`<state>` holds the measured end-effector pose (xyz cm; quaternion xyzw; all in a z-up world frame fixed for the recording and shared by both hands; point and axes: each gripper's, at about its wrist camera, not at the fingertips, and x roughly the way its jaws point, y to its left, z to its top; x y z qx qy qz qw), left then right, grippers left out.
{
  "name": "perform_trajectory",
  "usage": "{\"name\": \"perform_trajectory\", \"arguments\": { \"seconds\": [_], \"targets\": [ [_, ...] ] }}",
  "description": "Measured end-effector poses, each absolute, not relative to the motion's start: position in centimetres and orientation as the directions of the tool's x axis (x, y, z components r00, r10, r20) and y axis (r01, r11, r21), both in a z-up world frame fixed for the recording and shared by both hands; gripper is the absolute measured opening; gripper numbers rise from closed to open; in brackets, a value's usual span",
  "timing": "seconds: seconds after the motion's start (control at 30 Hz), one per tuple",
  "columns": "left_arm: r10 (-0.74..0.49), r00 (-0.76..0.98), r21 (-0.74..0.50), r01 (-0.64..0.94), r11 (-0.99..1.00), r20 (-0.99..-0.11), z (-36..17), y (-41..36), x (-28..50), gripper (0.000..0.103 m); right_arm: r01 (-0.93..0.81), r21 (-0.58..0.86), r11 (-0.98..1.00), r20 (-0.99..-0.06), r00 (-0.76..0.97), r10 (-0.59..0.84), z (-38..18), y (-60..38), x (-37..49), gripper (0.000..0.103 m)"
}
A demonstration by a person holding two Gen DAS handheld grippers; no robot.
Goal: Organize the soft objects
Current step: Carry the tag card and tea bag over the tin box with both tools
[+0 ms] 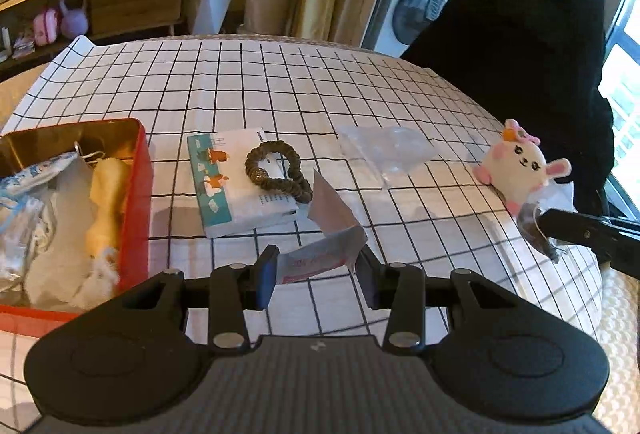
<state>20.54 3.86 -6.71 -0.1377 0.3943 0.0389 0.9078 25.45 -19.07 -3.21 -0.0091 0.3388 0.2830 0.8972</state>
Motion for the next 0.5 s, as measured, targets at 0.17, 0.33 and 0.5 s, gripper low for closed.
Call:
{"name": "perform_trajectory", "arguments": {
  "seconds": [0.17,0.33,0.5],
  "targets": [
    [-0.047,0.696,-0.204,-0.146,0.968,-0.717,-5.1,4.7,19.0,0.041,-0.557,0.170,0.813,-0.603,0.593,0.533,-1.6,-17.3,23.4,0.001],
    [-0.049,0.705,-0.195,-0.128,0.972,-0.708,-3.5,6.1,17.6,0.041,-0.599,0.169,0.783,-0.587,0.577,0.568,0.0,-15.3,21.6,0.001],
    [-0.051,0.717,-0.184,-0.108,0.977,-0.695,-2.0,7.7,16.2,0.041,-0.636,0.180,0.750,-0.580,0.548,0.603,1.2,-13.0,20.3,0.001]
  ]
}}
